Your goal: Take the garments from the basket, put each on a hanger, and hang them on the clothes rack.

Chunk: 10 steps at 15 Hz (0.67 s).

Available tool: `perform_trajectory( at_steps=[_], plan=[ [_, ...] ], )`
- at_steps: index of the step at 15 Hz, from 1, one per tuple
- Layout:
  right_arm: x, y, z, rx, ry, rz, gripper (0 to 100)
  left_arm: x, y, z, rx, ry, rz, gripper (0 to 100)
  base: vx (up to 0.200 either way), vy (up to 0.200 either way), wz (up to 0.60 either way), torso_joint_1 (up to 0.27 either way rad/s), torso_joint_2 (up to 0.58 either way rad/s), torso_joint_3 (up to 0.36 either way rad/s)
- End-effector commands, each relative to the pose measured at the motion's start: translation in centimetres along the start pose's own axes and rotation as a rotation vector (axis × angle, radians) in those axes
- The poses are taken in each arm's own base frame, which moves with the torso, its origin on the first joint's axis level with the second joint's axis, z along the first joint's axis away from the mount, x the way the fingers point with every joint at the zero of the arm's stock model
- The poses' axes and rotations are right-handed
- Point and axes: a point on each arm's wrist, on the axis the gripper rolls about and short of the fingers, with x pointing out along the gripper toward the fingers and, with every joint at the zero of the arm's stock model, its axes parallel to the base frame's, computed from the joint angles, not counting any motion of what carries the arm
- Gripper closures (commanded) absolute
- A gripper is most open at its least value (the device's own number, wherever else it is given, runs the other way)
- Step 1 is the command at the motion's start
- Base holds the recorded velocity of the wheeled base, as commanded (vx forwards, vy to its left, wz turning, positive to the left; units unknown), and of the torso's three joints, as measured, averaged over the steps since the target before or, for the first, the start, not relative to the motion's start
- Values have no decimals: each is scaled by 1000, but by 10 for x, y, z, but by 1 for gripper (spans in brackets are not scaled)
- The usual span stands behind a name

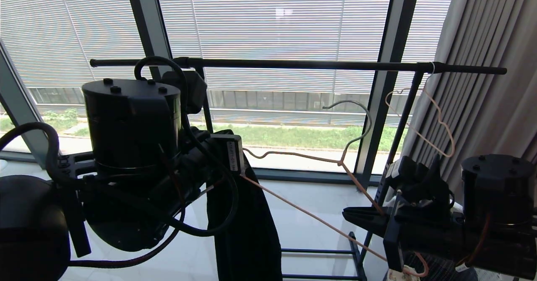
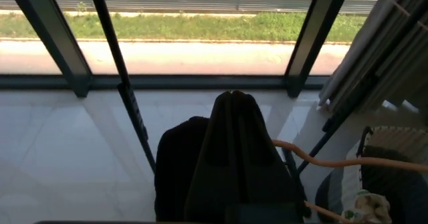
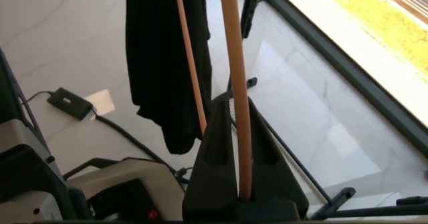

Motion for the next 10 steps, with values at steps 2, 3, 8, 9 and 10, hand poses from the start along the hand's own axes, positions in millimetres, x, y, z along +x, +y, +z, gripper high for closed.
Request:
perform_trajectory(
  at_steps=[2,3,8,9,10],
  plan=[
    [4,4,2,-10,-7,18,100,-10,-14,-1,-4,-3,-65,100,0,0,0,0,0,0],
    [6,6,1,-10,-1,27,100,-14,-20,-2,-6,-2,-89,100,0,0,0,0,0,0],
    [30,13,-3,-27,-3,52,100,-35,-43,-5,-31,0,-203,100,0,0,0,0,0,0],
    [34,16,-2,-30,-2,51,100,-38,-46,-6,-29,1,-219,100,0,0,0,0,0,0],
    [36,17,0,-33,-5,53,100,-40,-49,-6,-31,0,-231,100,0,0,0,0,0,0]
  ],
)
